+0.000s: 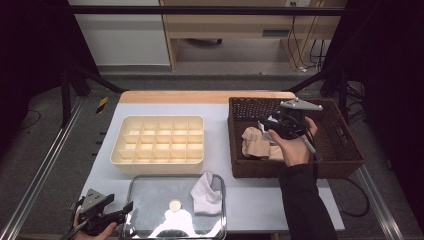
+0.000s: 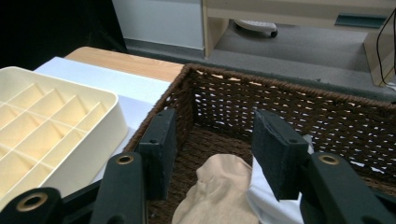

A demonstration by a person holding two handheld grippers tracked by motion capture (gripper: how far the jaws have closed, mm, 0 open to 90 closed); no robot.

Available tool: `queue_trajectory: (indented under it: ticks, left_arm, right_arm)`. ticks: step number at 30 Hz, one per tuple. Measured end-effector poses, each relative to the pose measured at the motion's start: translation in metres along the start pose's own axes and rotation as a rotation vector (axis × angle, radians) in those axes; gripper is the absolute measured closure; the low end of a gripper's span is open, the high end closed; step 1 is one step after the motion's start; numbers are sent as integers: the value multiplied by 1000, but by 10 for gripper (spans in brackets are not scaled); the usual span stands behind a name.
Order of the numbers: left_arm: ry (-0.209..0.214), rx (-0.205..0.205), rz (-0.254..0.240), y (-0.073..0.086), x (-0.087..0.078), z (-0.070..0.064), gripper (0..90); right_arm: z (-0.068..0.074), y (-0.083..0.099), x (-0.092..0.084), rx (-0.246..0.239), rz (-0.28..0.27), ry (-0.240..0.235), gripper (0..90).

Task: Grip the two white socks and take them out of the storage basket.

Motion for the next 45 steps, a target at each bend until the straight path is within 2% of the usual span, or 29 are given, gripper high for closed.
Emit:
queue_trajectory:
  ticks: [5,18,28,34,36,39,42,45]
  left_arm:
    - [-1,-1,-1,0,0,0,231]
    - [-1,-2,-1,0,0,0,231]
    - [0,-1,-1,0,0,0,231]
    - [0,3,3,0,0,0,232]
    - [0,0,0,0,0,0,232]
    - [0,0,-1,0,0,0,232]
    - [-1,0,-1,0,0,0,232]
    - [-1,1,0,0,0,0,232]
  right_arm:
    - [-10,-4,14,24,19,26,477]
    - [-19,-4,46,16,47,80,406]
    - [-21,6,73,13,113,109,396]
    - [-24,15,81,10,122,127,428]
    - [-26,19,82,18,126,133,427]
    - [-28,25,86,-1,154,140,423]
    - [-28,29,88,10,146,138,424]
    - [-28,37,93,6,169,142,422]
Point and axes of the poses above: each handheld gripper's, and its own axes: x roughly forward along the jaws, y roughly out of its underside, z roughly to its left, the point moved 3 cm from there along x, roughly forward along the jaws, and after that the axes turned 13 degrees about y, right-handed, at the moved point
